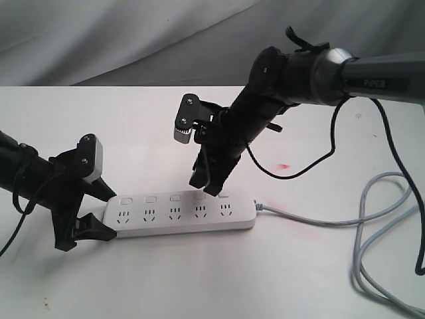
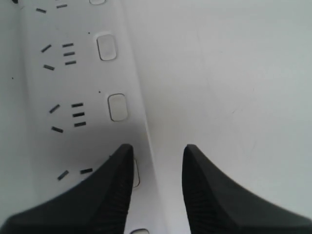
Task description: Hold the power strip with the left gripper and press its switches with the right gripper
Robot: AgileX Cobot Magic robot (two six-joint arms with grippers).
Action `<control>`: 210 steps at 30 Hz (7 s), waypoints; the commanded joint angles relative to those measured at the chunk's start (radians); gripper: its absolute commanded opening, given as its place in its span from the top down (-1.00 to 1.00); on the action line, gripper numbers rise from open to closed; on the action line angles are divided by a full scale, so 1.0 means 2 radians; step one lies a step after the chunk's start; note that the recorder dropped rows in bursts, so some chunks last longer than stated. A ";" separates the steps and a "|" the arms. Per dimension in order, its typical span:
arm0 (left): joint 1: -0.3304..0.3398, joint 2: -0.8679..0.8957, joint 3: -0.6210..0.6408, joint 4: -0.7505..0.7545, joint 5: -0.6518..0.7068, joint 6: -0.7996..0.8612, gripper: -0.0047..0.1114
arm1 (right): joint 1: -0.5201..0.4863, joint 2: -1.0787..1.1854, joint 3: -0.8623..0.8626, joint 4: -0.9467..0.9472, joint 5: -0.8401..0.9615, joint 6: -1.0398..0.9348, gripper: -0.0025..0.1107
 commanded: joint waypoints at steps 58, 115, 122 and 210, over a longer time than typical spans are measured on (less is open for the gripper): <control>0.000 0.000 -0.002 -0.002 0.007 -0.001 -0.13 | -0.003 0.027 0.036 0.008 -0.024 -0.002 0.39; 0.000 0.000 -0.002 -0.002 0.007 0.000 -0.13 | -0.033 -0.044 0.052 0.002 -0.017 -0.002 0.39; 0.000 0.000 -0.002 -0.002 0.007 0.001 -0.13 | -0.041 -0.043 0.053 -0.010 -0.013 0.000 0.39; 0.000 0.000 -0.002 -0.002 0.007 0.001 -0.13 | -0.037 -0.233 0.072 -0.069 -0.025 0.121 0.40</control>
